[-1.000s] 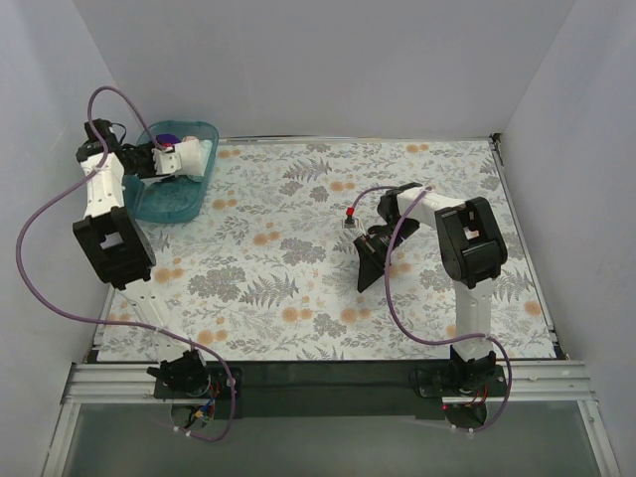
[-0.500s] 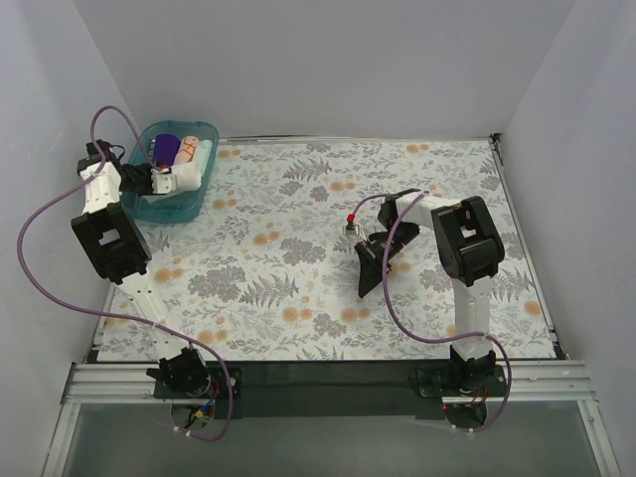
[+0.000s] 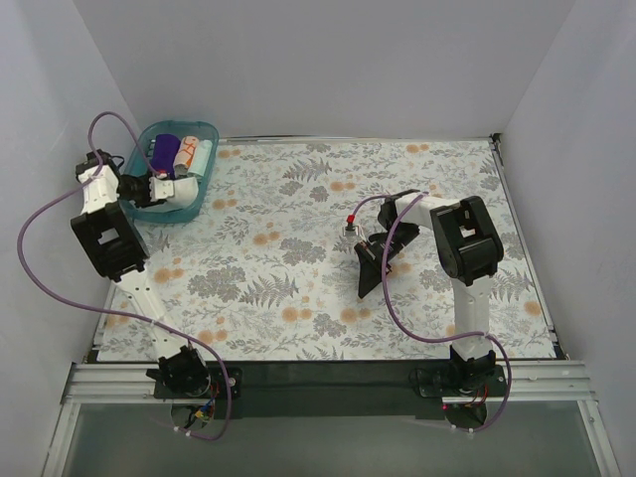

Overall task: Roll the towels
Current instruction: Place the rolled towel into the container

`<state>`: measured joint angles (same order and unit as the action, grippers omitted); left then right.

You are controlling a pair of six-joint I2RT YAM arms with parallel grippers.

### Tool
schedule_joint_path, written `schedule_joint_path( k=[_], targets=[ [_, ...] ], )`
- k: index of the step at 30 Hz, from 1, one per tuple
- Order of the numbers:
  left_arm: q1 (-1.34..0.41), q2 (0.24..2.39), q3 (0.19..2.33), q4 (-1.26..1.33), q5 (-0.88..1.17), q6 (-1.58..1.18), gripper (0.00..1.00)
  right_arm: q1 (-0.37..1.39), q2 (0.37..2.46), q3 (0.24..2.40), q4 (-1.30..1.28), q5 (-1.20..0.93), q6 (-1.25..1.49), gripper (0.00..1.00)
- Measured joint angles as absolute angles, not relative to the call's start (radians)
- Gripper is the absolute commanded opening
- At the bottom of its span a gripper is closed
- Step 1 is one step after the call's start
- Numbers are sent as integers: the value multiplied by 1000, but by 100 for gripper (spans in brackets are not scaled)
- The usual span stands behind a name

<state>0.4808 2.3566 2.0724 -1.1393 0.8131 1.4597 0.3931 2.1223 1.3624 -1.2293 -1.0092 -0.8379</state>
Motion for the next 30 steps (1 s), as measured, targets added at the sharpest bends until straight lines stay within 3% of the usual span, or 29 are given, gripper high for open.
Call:
schedule_joint_path(
  k=[8,12,16,17,20,30],
  targets=[
    [477,2396,2043,-1091,797,1460,1,393,2142,1360,-1233,-1024,-822,98],
    [476,2396,2035,-1082,801,1460,21,393,2147,1361,-1234,-1031,-814,98],
    [476,2394,2026,-1068,810,1460,70,393,2148,1361,-1235,-1031,-812,98],
    [476,2394,2025,-1060,812,1460,75,393,2148,1361,-1236,-1031,-812,98],
    [474,2394,2014,-1068,818,1460,84,393,2148,1361,-1236,-1031,-811,98],
    [474,2388,2014,-1071,824,1460,94,393,2148,1365,-1237,-1028,-810,98]
  ],
)
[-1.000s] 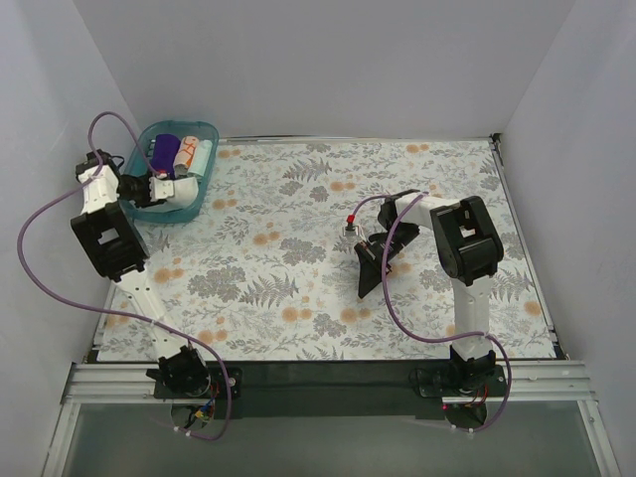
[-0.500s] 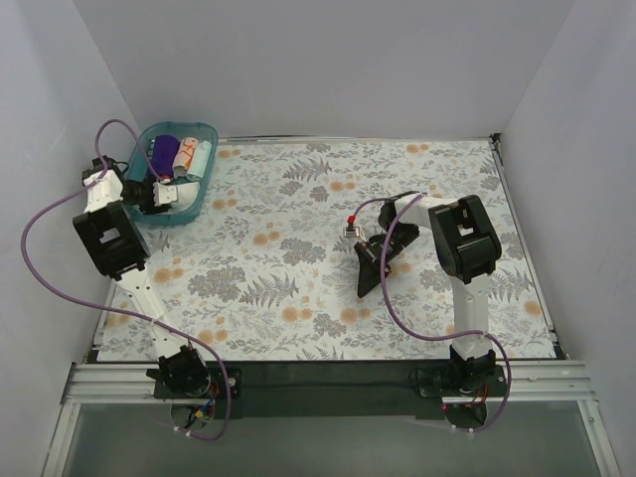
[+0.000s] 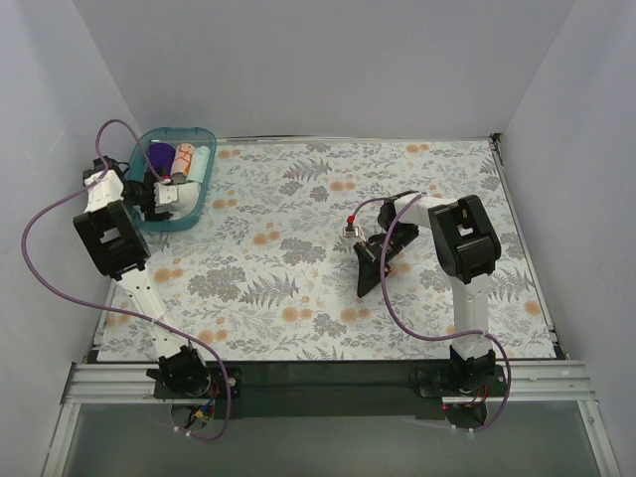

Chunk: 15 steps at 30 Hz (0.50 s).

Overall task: Roll the towels
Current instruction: Place the rolled towel into the container

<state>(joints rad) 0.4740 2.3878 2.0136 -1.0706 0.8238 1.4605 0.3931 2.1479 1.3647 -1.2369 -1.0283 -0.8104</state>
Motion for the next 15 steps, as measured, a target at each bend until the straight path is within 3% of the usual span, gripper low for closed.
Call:
schedule_joint_path(
  k=[15],
  targets=[
    [471,2357,2086,-1045,843,1460,98,393,2148,1392,-1234,-1019,-810,98]
  ],
)
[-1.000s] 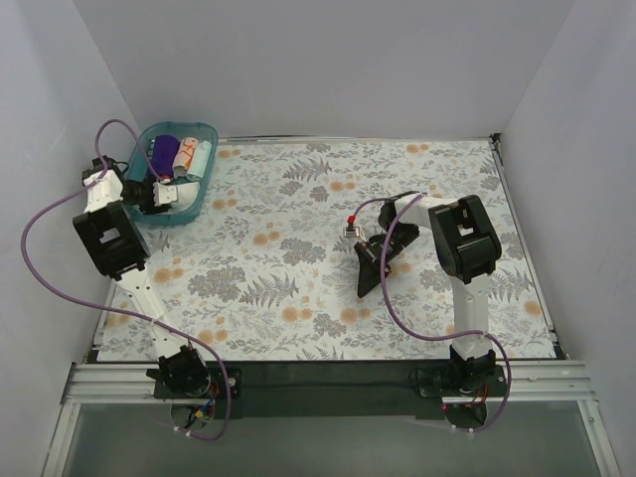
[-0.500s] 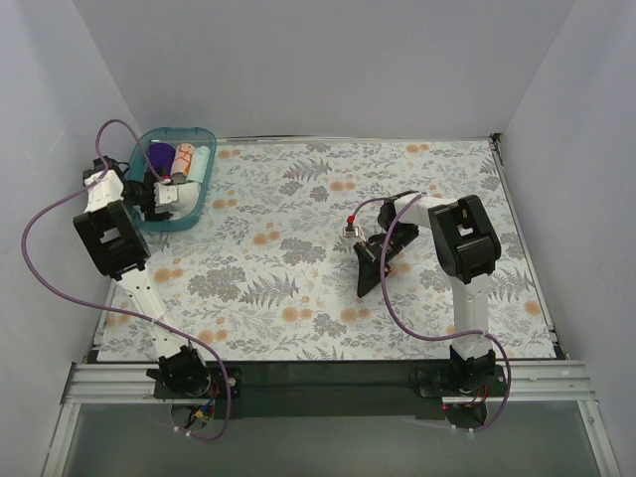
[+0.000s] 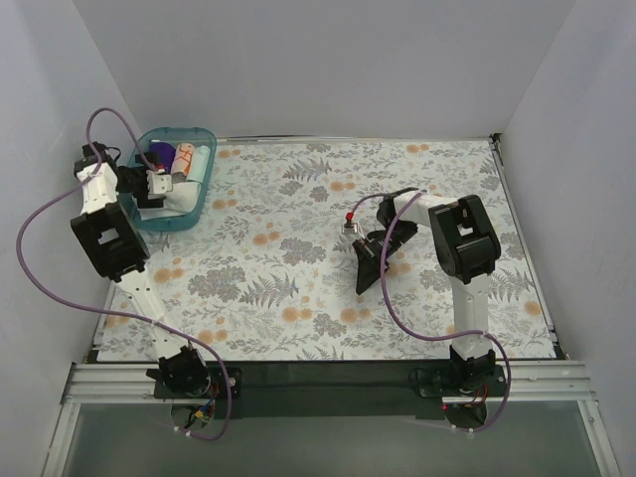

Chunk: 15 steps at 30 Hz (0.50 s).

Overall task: Roll the towels
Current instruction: Place the rolled towel into the container

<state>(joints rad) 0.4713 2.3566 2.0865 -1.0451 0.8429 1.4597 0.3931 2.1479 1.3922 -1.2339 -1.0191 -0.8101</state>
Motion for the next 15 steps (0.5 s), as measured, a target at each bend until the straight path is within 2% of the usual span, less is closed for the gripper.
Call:
schedule_joint_path(
  k=[4,9,15],
  targets=[
    [463,2307,2097,-922,858,1403,98,392,2144,1428,-1232,-1007,-801,98],
    [406,2198,2106,-637,746,1037,98,363,2093,1460,-1231,-998,-785,98],
    [285,2052,2140,-631,574,793,98,274,1984,1466,-1234,-988,-783,99]
  ],
)
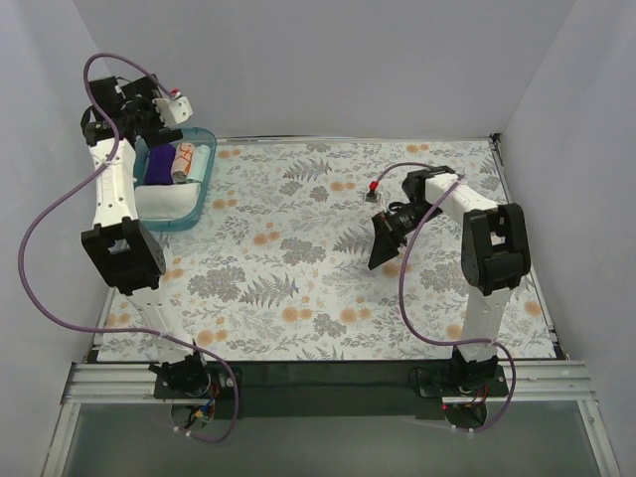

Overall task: Roll the towels
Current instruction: Place the rolled towel into the container

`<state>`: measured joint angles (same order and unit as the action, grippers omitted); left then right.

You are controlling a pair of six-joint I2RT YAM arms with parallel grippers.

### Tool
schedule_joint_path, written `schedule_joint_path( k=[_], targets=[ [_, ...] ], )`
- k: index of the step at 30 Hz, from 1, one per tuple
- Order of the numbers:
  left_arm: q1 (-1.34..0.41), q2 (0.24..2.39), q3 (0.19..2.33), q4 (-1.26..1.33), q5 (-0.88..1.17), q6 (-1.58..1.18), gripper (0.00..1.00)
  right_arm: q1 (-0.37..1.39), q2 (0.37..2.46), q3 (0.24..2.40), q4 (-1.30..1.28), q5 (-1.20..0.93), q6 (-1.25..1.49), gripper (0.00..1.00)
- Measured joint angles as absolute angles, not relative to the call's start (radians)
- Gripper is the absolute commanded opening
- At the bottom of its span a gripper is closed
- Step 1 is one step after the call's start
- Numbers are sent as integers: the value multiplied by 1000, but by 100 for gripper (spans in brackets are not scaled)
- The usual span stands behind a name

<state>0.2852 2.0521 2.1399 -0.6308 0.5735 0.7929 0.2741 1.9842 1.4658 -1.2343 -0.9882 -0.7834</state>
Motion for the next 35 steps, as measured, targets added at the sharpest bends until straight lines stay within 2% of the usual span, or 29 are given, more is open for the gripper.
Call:
schedule_joint_path(
  k=[5,9,17,26,35],
  targets=[
    [139,1964,2145,-791,461,581,98,181,1899,1466,-1235,-970,-772,98],
    [38,1925,2098,-890,476,329,98,106,1836,1462,-1220,-939,-730,98],
    [-46,1779,1698,-849,475,-129,98,53,1628,1290,-1028,-768,-550,98],
    [-179,1630,1370,-765,379,-241,98,56,1486,986,-834,-618,-437,98],
    [-194,1567,1236,-701,324,-268,98,56,1448,944,-767,-567,-419,98]
  ],
)
